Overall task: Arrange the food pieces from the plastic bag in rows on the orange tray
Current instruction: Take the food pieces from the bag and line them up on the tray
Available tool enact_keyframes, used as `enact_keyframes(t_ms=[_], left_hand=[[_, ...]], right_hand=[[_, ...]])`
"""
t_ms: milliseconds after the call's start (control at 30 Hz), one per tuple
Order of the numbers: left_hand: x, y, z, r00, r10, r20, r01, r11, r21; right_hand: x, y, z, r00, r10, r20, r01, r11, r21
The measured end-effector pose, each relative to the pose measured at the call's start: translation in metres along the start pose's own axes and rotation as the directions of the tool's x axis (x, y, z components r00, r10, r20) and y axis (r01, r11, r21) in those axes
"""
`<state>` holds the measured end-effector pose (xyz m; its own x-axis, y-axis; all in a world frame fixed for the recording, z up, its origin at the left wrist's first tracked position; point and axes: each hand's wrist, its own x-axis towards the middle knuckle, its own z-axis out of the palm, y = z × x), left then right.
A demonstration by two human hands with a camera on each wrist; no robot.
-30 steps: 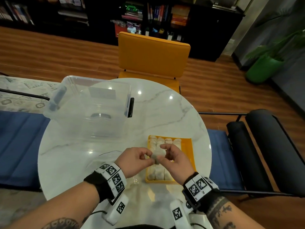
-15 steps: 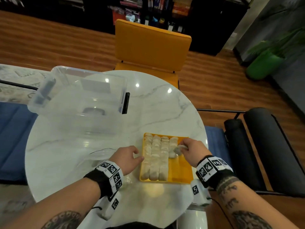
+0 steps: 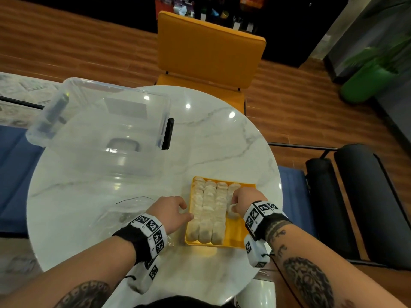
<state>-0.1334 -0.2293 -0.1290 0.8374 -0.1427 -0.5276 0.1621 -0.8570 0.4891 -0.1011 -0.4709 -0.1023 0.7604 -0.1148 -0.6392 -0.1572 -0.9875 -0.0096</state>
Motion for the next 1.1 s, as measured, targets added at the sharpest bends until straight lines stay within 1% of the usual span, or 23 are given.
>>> enact_keyframes(t_ms=[67, 267, 567, 733, 800, 867, 933, 967, 1000, 1033, 1067, 1100], left_hand=[[0.0, 0.0, 0.0, 1.0, -0.005, 0.003, 0.005, 1.0, -0.001], [0.001, 0.0, -0.002, 1.0, -0.023, 0.01, 0.023, 1.0, -0.014], [0.001, 0.002, -0.003, 0.999, -0.032, 0.005, 0.032, 0.999, -0.003], [-0.002, 0.004, -0.005, 0.999, -0.034, 0.005, 0.033, 0.999, 0.013], [-0.004, 0.006, -0.006, 1.0, -0.028, 0.001, 0.028, 0.999, 0.018], [-0.006, 0.007, -0.008, 1.0, -0.029, -0.011, 0.029, 1.0, -0.002], [-0.007, 0.009, -0.011, 0.999, -0.041, -0.034, 0.039, 0.997, -0.072], [-0.008, 0.01, -0.012, 0.998, -0.049, -0.035, 0.043, 0.987, -0.152], [-0.008, 0.012, -0.014, 0.997, -0.071, -0.021, 0.061, 0.952, -0.299], [-0.009, 0.014, -0.015, 0.993, -0.114, 0.026, 0.112, 0.859, -0.499], [-0.011, 0.017, -0.017, 0.981, -0.155, 0.112, 0.19, 0.709, -0.679], [-0.014, 0.021, -0.02, 0.966, -0.161, 0.202, 0.257, 0.541, -0.8]], right_hand=[[0.002, -0.001, -0.001, 0.999, 0.018, -0.031, -0.018, 1.0, 0.016], [0.002, -0.003, -0.004, 0.997, 0.024, -0.069, -0.021, 0.998, 0.054], [-0.001, -0.008, -0.008, 0.999, 0.022, -0.044, -0.021, 1.0, 0.018], [-0.005, -0.005, -0.009, 0.995, 0.033, -0.093, -0.03, 0.999, 0.036], [-0.01, -0.001, -0.012, 0.992, 0.041, -0.119, -0.033, 0.997, 0.074], [-0.019, 0.004, -0.012, 0.986, 0.046, -0.159, -0.022, 0.988, 0.154], [-0.033, 0.006, -0.006, 0.979, 0.026, -0.202, 0.029, 0.964, 0.266], [-0.042, 0.005, -0.001, 0.976, -0.007, -0.216, 0.075, 0.949, 0.307], [-0.051, 0.002, 0.006, 0.972, -0.057, -0.227, 0.133, 0.932, 0.336], [-0.06, -0.002, 0.013, 0.965, -0.11, -0.237, 0.193, 0.912, 0.361], [-0.068, -0.007, 0.02, 0.954, -0.16, -0.251, 0.251, 0.887, 0.387], [-0.076, -0.013, 0.026, 0.941, -0.204, -0.271, 0.304, 0.862, 0.407]])
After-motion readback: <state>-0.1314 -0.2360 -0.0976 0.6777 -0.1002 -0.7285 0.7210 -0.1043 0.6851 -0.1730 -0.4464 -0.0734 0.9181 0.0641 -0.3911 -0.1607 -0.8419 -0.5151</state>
